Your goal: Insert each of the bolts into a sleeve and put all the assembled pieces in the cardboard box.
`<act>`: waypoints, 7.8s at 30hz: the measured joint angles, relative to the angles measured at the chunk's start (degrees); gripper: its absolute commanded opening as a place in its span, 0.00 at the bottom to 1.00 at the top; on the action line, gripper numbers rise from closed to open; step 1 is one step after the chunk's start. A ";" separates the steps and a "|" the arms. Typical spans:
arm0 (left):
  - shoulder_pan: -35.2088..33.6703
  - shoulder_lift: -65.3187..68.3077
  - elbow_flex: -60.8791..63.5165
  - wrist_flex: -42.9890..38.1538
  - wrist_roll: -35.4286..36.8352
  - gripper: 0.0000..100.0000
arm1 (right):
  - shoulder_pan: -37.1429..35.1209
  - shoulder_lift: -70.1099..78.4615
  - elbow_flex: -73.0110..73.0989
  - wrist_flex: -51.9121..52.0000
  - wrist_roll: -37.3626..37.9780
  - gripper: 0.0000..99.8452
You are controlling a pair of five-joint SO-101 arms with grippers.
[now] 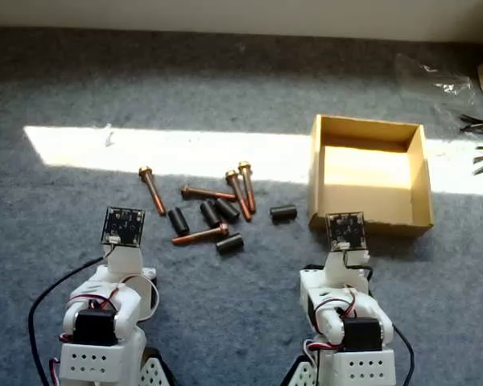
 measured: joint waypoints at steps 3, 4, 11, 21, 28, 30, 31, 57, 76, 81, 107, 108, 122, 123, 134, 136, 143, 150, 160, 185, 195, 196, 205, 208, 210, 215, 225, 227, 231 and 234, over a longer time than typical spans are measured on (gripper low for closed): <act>0.00 0.00 0.00 0.00 0.00 0.00 | 0.00 0.00 0.00 0.00 0.00 0.01; 0.00 0.00 0.00 0.00 0.00 0.00 | 0.00 0.00 0.00 0.00 0.00 0.01; 0.00 0.00 0.00 0.00 0.00 0.00 | 0.00 0.00 0.00 0.00 0.00 0.01; 0.00 0.00 0.00 0.00 0.00 0.00 | 0.00 0.00 0.00 0.00 0.00 0.01; 0.00 0.00 0.00 0.00 0.00 0.00 | 0.00 0.00 0.00 0.00 0.00 0.01; 0.00 0.00 0.00 0.00 0.00 0.00 | 0.00 0.00 0.00 0.00 0.00 0.01; 0.00 0.00 0.00 0.00 0.00 0.00 | 0.00 0.00 0.00 0.00 0.00 0.01; 0.00 0.00 0.00 0.00 0.26 0.00 | 0.00 0.00 0.00 0.00 0.00 0.01; 0.00 0.00 0.00 -11.08 -6.59 0.00 | -2.81 0.00 0.00 -2.29 8.88 0.01; 0.00 0.00 -0.62 -13.27 -17.32 0.00 | -3.08 0.00 0.00 -2.29 16.70 0.01; -12.48 0.53 -33.14 -0.44 -23.56 0.00 | 1.32 -0.26 -21.45 7.74 28.66 0.01; -12.48 1.76 -34.29 -0.44 -23.56 0.00 | 1.49 0.09 -21.71 7.74 28.66 0.01; -6.42 38.59 -51.87 0.09 -17.93 0.00 | 2.29 37.10 -44.57 10.02 28.66 0.01; -5.36 40.44 -52.04 0.09 -16.62 0.00 | 2.29 40.18 -46.24 10.02 28.66 0.01; 2.64 47.47 -52.22 -1.23 -10.55 0.00 | 2.20 66.02 -64.70 13.10 22.33 0.03; 2.81 47.47 -52.22 -2.46 -10.46 0.00 | 1.05 68.92 -68.66 16.53 22.07 0.07; 2.81 47.47 -52.22 -5.19 -10.20 0.00 | -4.31 77.36 -80.26 21.80 16.18 0.15; 2.81 47.47 -52.22 -5.36 -10.20 0.00 | -9.41 82.20 -82.99 21.98 15.12 0.15; 2.81 67.69 -60.40 -5.89 -10.20 0.00 | -10.20 86.42 -90.64 21.98 8.44 0.15; 2.99 77.54 -54.15 -16.53 -10.02 0.00 | -11.87 99.08 -93.54 12.22 19.16 0.15; 2.99 77.54 -53.10 -16.53 -10.02 0.00 | -11.87 99.08 -85.19 8.44 27.60 0.15; 2.99 77.54 -52.40 -16.70 -10.02 0.00 | -11.87 99.08 -84.40 7.47 27.60 0.15; 2.99 67.08 -44.48 -20.84 -10.02 0.00 | -11.78 99.08 -81.05 1.93 33.93 0.15; 2.99 64.18 -43.34 -21.01 -10.02 0.00 | -11.87 99.08 -80.79 1.85 38.95 0.15; 2.99 63.74 -43.08 -21.01 -10.02 0.00 | -11.96 99.08 -80.79 1.67 42.02 0.15; 2.99 63.65 -43.08 -21.01 -10.02 0.00 | -13.01 99.08 -80.35 1.67 49.49 0.15; 2.99 63.47 -42.37 -22.15 -10.02 0.00 | -14.07 99.08 -71.03 0.79 69.36 0.15; 2.99 63.47 -42.37 -22.24 -10.02 0.00 | -13.71 99.08 -69.54 -2.11 72.00 0.16; 2.99 63.47 -42.37 -22.24 -10.02 0.00 | -12.13 99.08 -66.64 -10.55 73.58 0.16; 2.99 63.47 -42.37 -22.24 -10.02 0.00 | -12.40 99.08 -64.97 -14.15 76.48 0.16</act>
